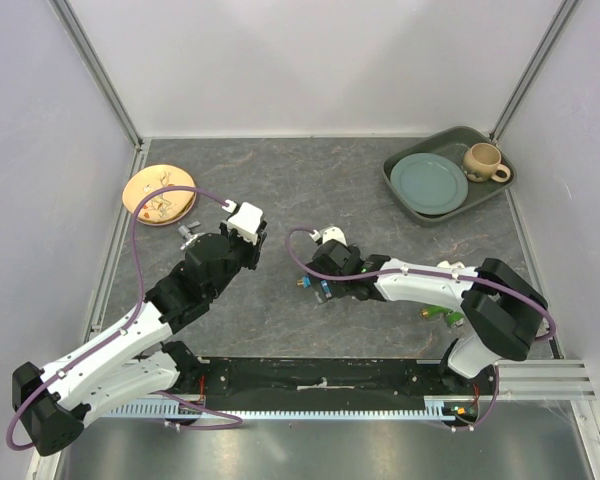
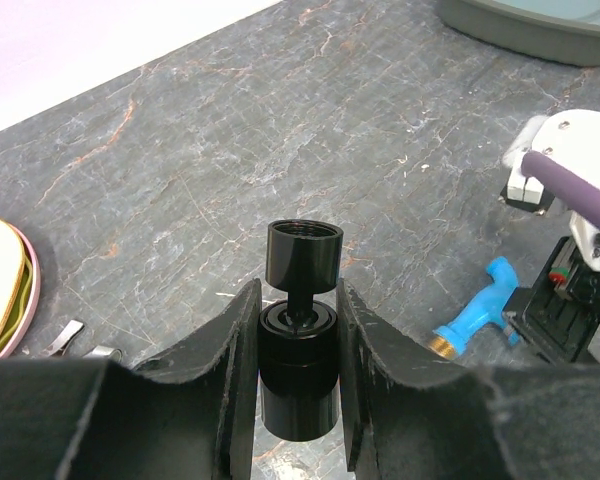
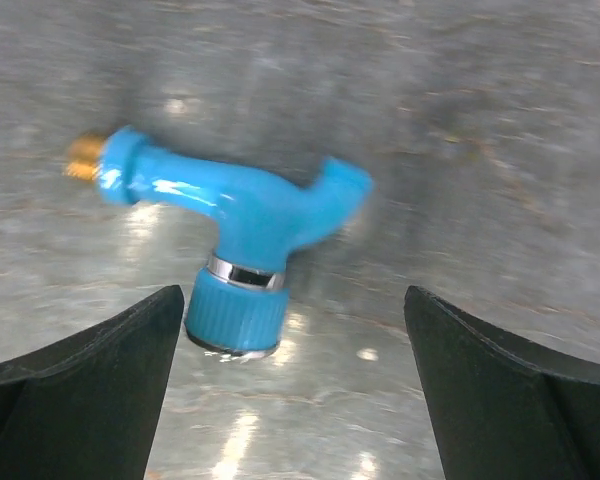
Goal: Install the water faucets
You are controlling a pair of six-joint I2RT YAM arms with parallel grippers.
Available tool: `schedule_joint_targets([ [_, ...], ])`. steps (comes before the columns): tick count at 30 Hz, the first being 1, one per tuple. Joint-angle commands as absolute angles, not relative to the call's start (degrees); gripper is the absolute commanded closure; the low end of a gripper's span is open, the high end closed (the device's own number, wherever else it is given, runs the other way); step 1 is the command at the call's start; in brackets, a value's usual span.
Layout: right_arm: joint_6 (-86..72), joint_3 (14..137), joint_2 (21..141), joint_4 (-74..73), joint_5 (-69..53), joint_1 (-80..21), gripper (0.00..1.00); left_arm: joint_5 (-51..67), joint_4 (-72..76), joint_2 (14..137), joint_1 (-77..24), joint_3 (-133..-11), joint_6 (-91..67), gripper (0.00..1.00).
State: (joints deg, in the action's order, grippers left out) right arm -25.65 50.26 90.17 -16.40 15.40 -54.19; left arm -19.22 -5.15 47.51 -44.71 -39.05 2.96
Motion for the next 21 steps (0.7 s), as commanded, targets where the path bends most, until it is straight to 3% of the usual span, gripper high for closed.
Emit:
schedule_joint_targets([
  [1, -23.65, 51.50, 88.95, -24.16, 31.69, -53.44, 0.02, -20.57, -3.43, 47.29, -44.65, -40.87, 1.58, 0.98],
  [9, -24.87, 50.80, 82.28, -27.69, 36.12, -43.86, 0.02, -20.21, -3.43, 46.85, -44.65, -40.87, 1.67, 0.98],
  [17, -24.26, 50.01, 79.36, -14.10, 22.26, -47.36, 0.02, -19.95, -3.52, 46.58, -44.65, -40.87, 1.58, 0.98],
  [21, -24.43, 52.55, 84.53, -11.95, 19.25, -51.15, 0.02, -20.04, -3.60, 46.50, -44.56, -40.87, 1.67, 0.98],
])
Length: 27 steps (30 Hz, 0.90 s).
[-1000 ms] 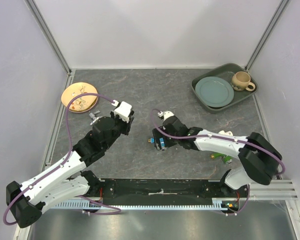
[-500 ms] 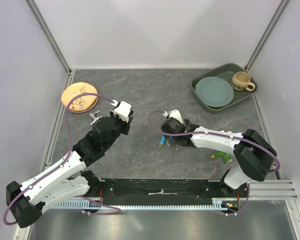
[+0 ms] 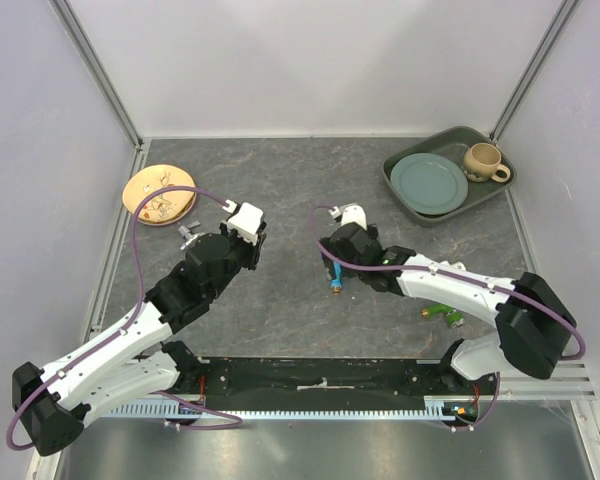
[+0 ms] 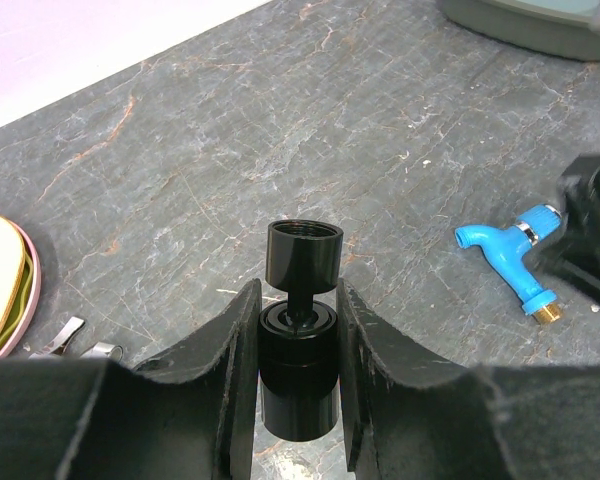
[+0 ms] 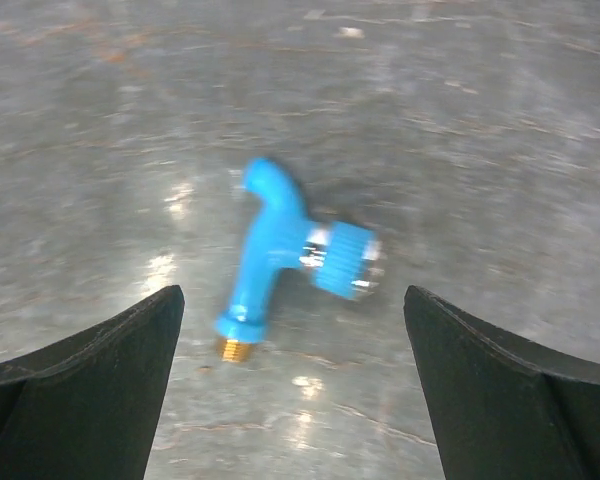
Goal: Install the water faucets
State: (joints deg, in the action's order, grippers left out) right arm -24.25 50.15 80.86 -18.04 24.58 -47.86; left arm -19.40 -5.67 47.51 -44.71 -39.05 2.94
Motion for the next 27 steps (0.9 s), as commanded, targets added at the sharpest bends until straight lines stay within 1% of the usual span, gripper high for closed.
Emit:
schedule_joint_targets([
  [1, -24.78, 52.99, 85.51, -12.04, 20.03, -51.67, 0.02, -20.04, -3.60, 46.49, -44.65, -40.87, 1.76, 0.98],
  [6, -25.75, 53.35, 90.25, -14.32, 24.77, -53.17, 0.02, -19.95, -3.69, 46.41, -44.65, -40.78, 1.76, 0.98],
  [8, -26.45, 53.26, 90.88, -17.12, 29.52, -53.09, 0.02, -19.86, -3.60, 46.41, -44.65, -40.87, 1.76, 0.98],
  [14, -27.51, 50.80, 87.81, -21.53, 39.18, -53.09, 0.02, -19.34, -3.60, 46.84, -44.65, -40.87, 1.76, 0.98],
  [18, -28.30, 50.01, 86.22, -24.08, 41.74, -52.03, 0.02, -19.25, -3.69, 47.02, -44.65, -40.87, 1.76, 0.98],
  [23, -30.23, 49.66, 84.82, -25.66, 40.17, -50.10, 0.02, -19.25, -3.69, 46.76, -44.65, -40.78, 1.76, 0.98],
  [27, -31.90, 47.56, 80.78, -19.53, 29.47, -50.10, 0.02, -18.99, -3.69, 47.02, -44.65, -40.78, 1.76, 0.98],
])
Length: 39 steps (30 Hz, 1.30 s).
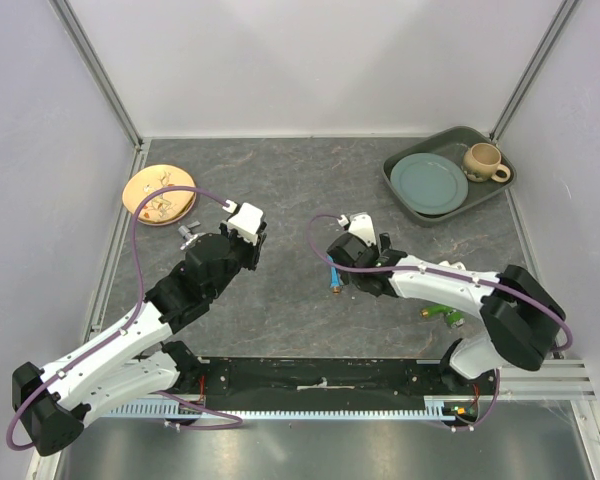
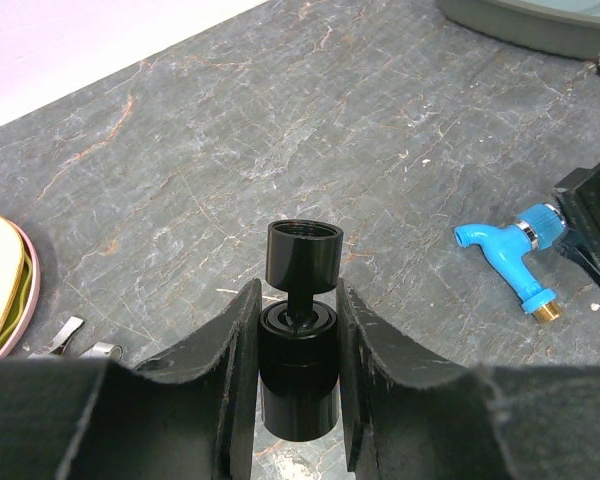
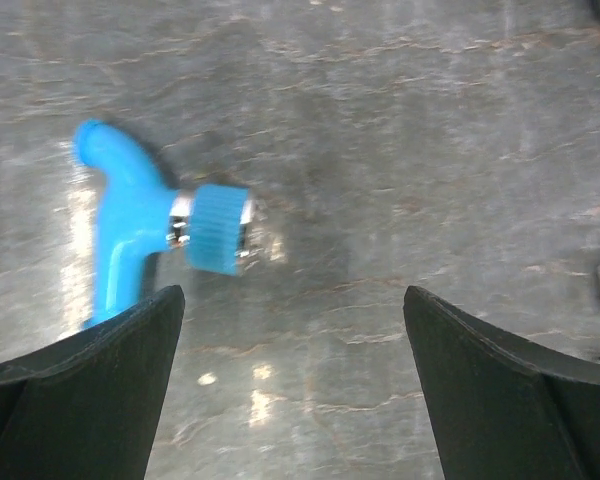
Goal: Install the water faucets
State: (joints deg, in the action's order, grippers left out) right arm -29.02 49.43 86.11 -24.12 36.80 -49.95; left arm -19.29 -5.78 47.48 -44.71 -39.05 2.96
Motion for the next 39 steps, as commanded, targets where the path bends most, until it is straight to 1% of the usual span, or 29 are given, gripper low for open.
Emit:
schedule_joint_targets([
  [1, -33.99, 46.59, 79.81, -15.34, 24.22, -50.10, 0.03, -18.81, -3.69, 47.02, -44.65, -40.87, 1.67, 0.98],
  [4, -40.14, 42.64, 77.70, -7.86, 18.48, -50.10, 0.09, -18.72, -3.78, 46.93, -44.65, -40.78, 1.67, 0.98],
  [6, -42.44, 40.09, 77.69, -5.29, 17.58, -50.10, 0.15, -18.72, -3.78, 46.85, -44.65, -40.78, 1.58, 0.98],
  [8, -43.76, 38.68, 78.74, -2.73, 17.05, -50.19, 0.20, -18.63, -3.78, 46.76, -44.65, -40.87, 1.49, 0.98],
  [11, -43.42, 38.76, 81.29, -1.50, 17.14, -50.19, 0.23, -18.37, -3.87, 46.67, -44.65, -40.87, 1.41, 0.98],
  [13, -43.07, 38.85, 83.22, -0.62, 17.14, -50.10, 0.27, -18.37, -3.87, 46.58, -44.65, -40.78, 1.32, 0.98],
  [14, -42.54, 38.93, 83.75, -0.53, 17.23, -50.18, 0.27, -18.37, -3.87, 46.50, -44.65, -40.87, 1.49, 0.98],
  [16, -42.19, 39.02, 85.33, 1.13, 18.19, -50.10, 0.32, -18.37, -3.87, 46.49, -44.65, -40.87, 1.41, 0.98],
  [18, -40.88, 39.90, 86.65, 1.06, 19.24, -50.10, 0.35, -18.37, -3.87, 46.49, -44.65, -40.78, 1.49, 0.98],
  [22, -38.68, 41.66, 89.81, 0.09, 21.79, -50.19, 0.46, -17.84, -3.87, 46.67, -44.65, -40.87, 1.49, 0.98],
  [24, -37.97, 42.62, 90.61, 0.09, 22.67, -50.10, 0.48, -17.84, -3.87, 46.76, -44.65, -40.87, 1.49, 0.98],
  [25, -37.19, 42.80, 91.22, -1.83, 23.37, -50.10, 0.51, -17.84, -3.95, 46.84, -44.65, -40.87, 1.49, 0.98],
  [27, -36.48, 43.42, 91.76, -2.89, 23.82, -50.27, 0.52, -17.75, -3.96, 46.76, -44.65, -40.87, 1.49, 0.98],
  [29, -34.90, 44.12, 92.72, -3.69, 24.08, -50.19, 0.56, -17.40, -3.96, 46.85, -44.65, -40.87, 1.41, 0.98],
  [30, -34.28, 44.47, 92.90, -4.91, 24.34, -50.27, 0.63, -17.23, -3.96, 46.76, -44.65, -40.87, 1.49, 0.98],
  [32, -31.39, 45.17, 92.90, -5.97, 25.14, -50.19, 0.72, -16.35, -3.96, 46.76, -44.65, -40.78, 1.32, 0.98],
  [33, -30.25, 45.26, 92.55, -6.41, 25.22, -50.19, 0.83, -15.74, -4.04, 46.76, -44.56, -40.78, 1.41, 0.98],
  [35, -26.99, 45.18, 90.19, -6.59, 26.10, -50.27, 0.90, -13.46, -4.13, 46.50, -44.65, -40.78, 1.58, 0.98],
  [36, -25.68, 45.18, 89.22, -7.03, 26.19, -50.27, 0.99, -12.23, -4.13, 46.41, -44.56, -40.78, 1.58, 0.98],
  [39, -20.58, 45.88, 83.26, -8.52, 26.54, -50.10, 1.00, -3.99, -3.78, 46.32, -44.65, -40.52, 2.20, 0.98],
])
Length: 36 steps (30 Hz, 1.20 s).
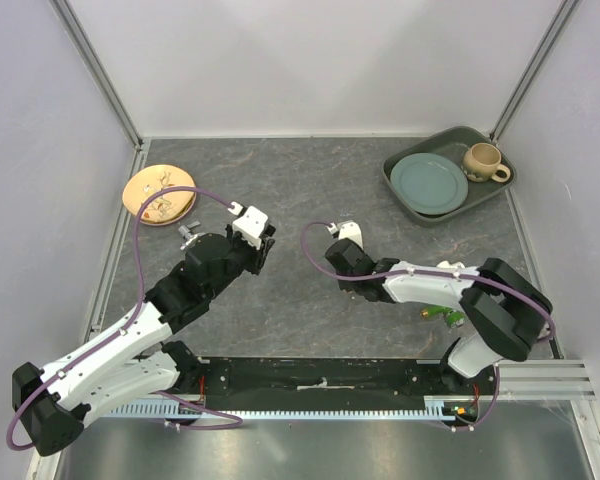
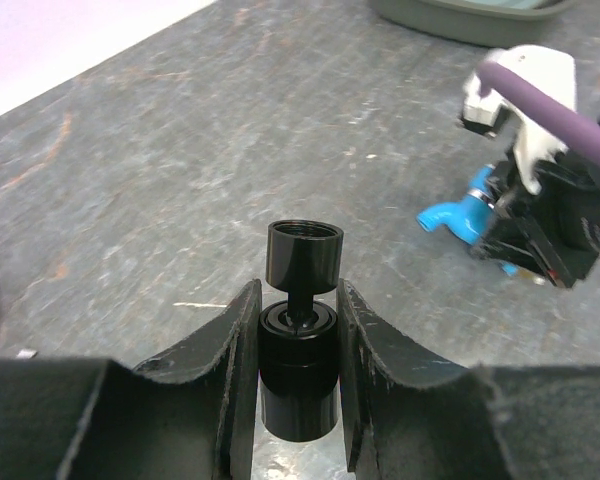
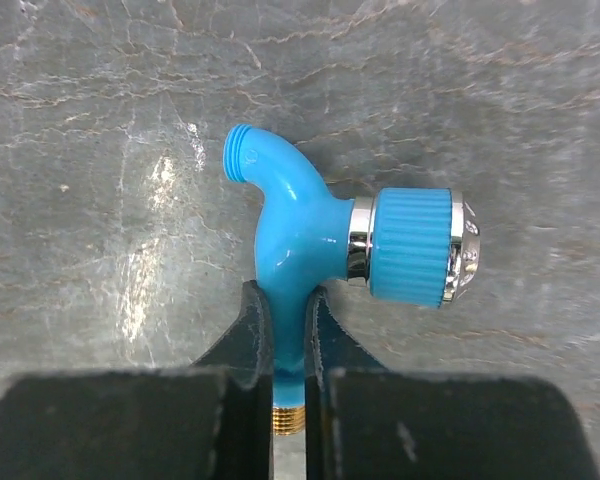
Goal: Install the water faucets
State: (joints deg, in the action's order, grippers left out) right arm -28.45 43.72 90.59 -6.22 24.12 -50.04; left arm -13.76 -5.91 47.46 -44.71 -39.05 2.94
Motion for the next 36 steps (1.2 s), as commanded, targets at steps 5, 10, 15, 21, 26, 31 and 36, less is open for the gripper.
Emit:
schedule_joint_targets([
  [5, -11.79, 47.63, 74.81, -10.89, 24.96, -50.10, 1.00, 5.88, -1.68, 46.76, -44.65, -40.08, 3.16, 0.98],
  [10, -0.45, 48.87, 64.44, -14.23, 18.82, -50.19, 1.00, 15.89, -0.26, 47.20, -44.56, -39.90, 4.57, 0.98],
  [15, 7.02, 49.83, 54.87, -17.75, 15.65, -50.19, 1.00, 25.28, -1.13, 50.27, -44.47, -42.53, 6.32, 0.98],
  [21, 16.16, 51.33, 46.77, -20.21, 6.07, -50.19, 1.00, 34.88, -0.35, 52.82, -44.38, -44.38, 7.21, 0.98],
  [26, 21.08, 52.47, 44.74, -22.23, 2.47, -50.27, 1.00, 36.82, -0.26, 55.45, -44.38, -47.02, 5.36, 0.98],
  [31, 24.96, 54.40, 43.86, -24.87, 2.37, -50.71, 1.00, 38.41, 2.55, 58.09, -44.30, -49.39, 1.24, 0.98],
  [36, 27.77, 54.41, 42.63, -24.79, 3.51, -51.59, 1.00, 43.23, 8.15, 60.29, -43.07, -48.43, -5.08, 0.98],
])
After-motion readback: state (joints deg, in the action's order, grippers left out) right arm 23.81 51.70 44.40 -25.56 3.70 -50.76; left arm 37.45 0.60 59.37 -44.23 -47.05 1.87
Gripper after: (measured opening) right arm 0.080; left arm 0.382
